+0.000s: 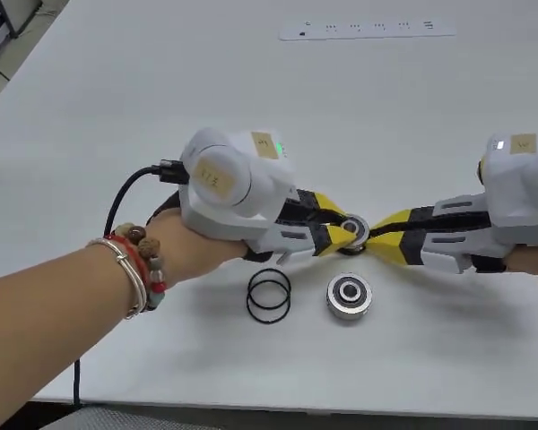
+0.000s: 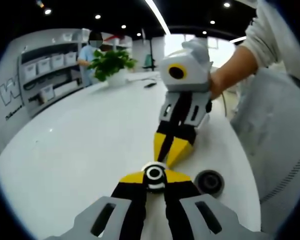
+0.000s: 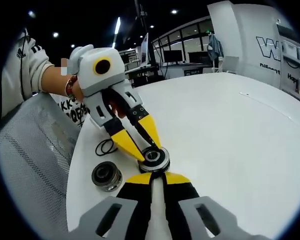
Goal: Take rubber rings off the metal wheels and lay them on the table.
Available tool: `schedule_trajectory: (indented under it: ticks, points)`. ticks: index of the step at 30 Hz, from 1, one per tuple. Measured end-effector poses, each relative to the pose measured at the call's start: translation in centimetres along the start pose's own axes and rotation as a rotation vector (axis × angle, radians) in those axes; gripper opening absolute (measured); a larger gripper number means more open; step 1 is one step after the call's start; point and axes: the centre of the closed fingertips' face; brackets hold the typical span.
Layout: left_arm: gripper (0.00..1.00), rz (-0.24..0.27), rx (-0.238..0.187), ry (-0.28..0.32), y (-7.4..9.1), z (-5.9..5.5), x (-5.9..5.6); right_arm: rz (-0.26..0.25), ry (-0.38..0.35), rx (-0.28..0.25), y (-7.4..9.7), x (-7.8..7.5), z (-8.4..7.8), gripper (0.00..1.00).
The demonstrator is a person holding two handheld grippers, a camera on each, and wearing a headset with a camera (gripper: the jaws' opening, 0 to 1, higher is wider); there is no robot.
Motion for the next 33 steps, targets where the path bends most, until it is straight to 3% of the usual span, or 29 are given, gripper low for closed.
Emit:
schedule_trajectory:
  ticks: [6,16,23,28,32,33]
  points:
    - [0.14,0.001,0.000,0.001,0.0,0.0,0.0,-0.024,-0.029,0.024,0.0,-0.1,0.0,0.02]
    - [0.14,0.009,-0.006,-0.006,0.1,0.0,0.0,-0.080,-0.121,0.014,0.0,-0.6,0.0,0.00]
    - [0.13,0.005,-0.002,-0.023,0.2,0.1,-0.4,-0.104,-0.094,0.036,0.0,-0.7,0.2,0.00]
    - [0.13,0.010,-0.005,-0.025,0.2,0.1,-0.5,-0.113,-0.117,0.037,0.1,-0.7,0.3,0.00]
    - [0.13,0.011,-0.004,-0.025,0.2,0.1,-0.6,-0.133,-0.198,0.003,0.2,-0.8,0.6,0.00]
    - [0.13,0.011,-0.004,-0.025,0.2,0.1,-0.6,-0.136,-0.246,-0.032,0.1,-0.7,1.1,0.00]
Point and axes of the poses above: the centre of the closed fingertips' face, and the gripper's own axes: y roughly backward along the fingers, x roughly to its left, z roughly out of its top, and after that the axes turned 14 degrees about -x, right-handed
